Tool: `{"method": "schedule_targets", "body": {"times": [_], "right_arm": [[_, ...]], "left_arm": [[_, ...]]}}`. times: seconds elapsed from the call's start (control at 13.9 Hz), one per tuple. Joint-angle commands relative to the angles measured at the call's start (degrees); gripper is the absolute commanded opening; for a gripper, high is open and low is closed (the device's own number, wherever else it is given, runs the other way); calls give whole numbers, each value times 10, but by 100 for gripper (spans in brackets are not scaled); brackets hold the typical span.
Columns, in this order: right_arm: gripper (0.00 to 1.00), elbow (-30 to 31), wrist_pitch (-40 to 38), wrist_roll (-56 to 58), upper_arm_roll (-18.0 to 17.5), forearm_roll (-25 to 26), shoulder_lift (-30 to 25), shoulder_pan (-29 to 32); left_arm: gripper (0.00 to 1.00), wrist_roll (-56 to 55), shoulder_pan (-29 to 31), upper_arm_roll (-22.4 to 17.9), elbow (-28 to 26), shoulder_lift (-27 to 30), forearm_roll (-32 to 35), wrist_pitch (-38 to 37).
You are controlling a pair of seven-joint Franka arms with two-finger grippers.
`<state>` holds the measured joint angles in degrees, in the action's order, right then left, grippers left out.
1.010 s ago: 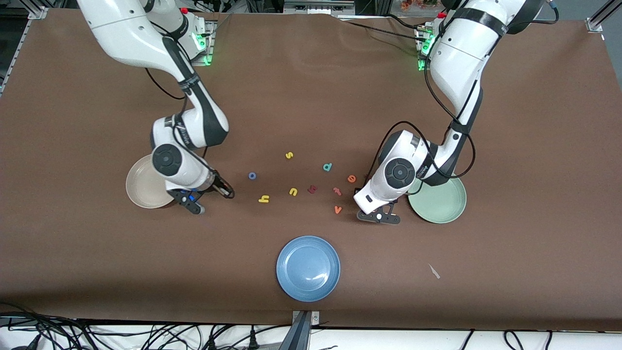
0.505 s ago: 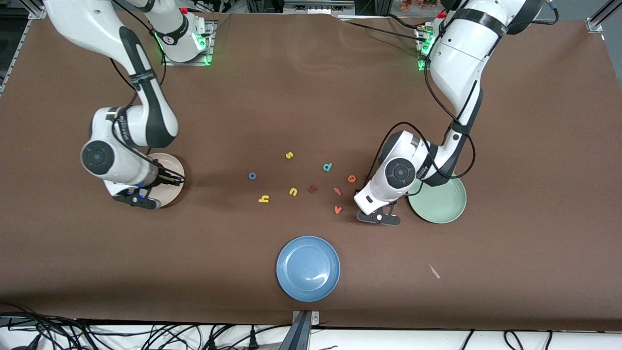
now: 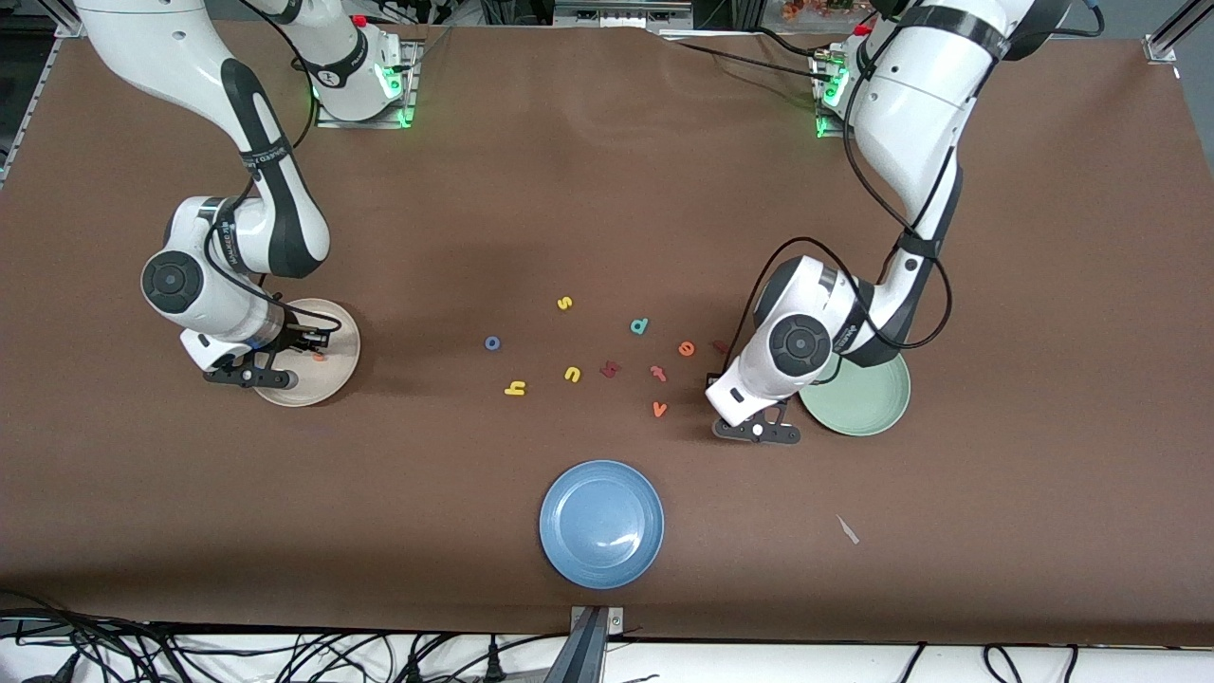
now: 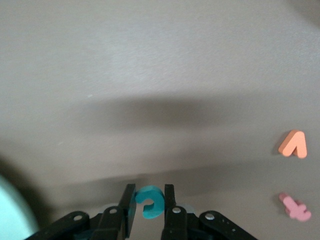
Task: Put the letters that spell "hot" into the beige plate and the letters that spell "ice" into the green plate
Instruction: 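Drop the orange letter in the cream plate while the left gripper lifts the c, then drop the cyan c in the green plate while the right gripper reaches the ring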
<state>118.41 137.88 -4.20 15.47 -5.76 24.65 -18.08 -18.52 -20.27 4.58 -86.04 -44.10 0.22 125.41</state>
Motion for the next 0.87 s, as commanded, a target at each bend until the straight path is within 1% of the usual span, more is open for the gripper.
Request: {"method": "schedule_targets", "body": {"times": [0.0,0.14,0.22,0.36,0.43,0.51,0.58,0.65,0.72,0.79], "right_arm": [[100,-25,-54,-54,-20,-30,-22,-5],[100,-41,-65,-136,-44,-54,-20,-7],[100,-46,-61,-176,-66,-66,-17,-7],[100,-46,-23,-256,-102,-92,-10,-13],[100,-46,-2,-295,-117,-91,-2,-23],[100,-47,14,-312,-120,-88,8,-41],[100,-47,29,-314,-120,-87,19,-60],[100,-47,40,-316,-120,-85,28,-77],[100,-49,42,-317,-120,-86,36,-94],[100,-49,43,-321,-119,-86,39,-104]], "left_arm": [[4,49,22,1,-7,30,14,-55],[4,93,44,2,-14,36,56,-65],[4,109,50,2,-16,35,82,-65],[5,131,66,2,-25,31,115,-64],[6,143,77,2,-29,31,123,-64],[8,160,82,2,-35,30,123,-64],[17,165,84,2,-38,30,123,-63],[51,162,83,2,-40,30,123,-64],[89,158,81,4,-40,31,122,-65],[100,156,79,6,-40,33,120,-68]]}}
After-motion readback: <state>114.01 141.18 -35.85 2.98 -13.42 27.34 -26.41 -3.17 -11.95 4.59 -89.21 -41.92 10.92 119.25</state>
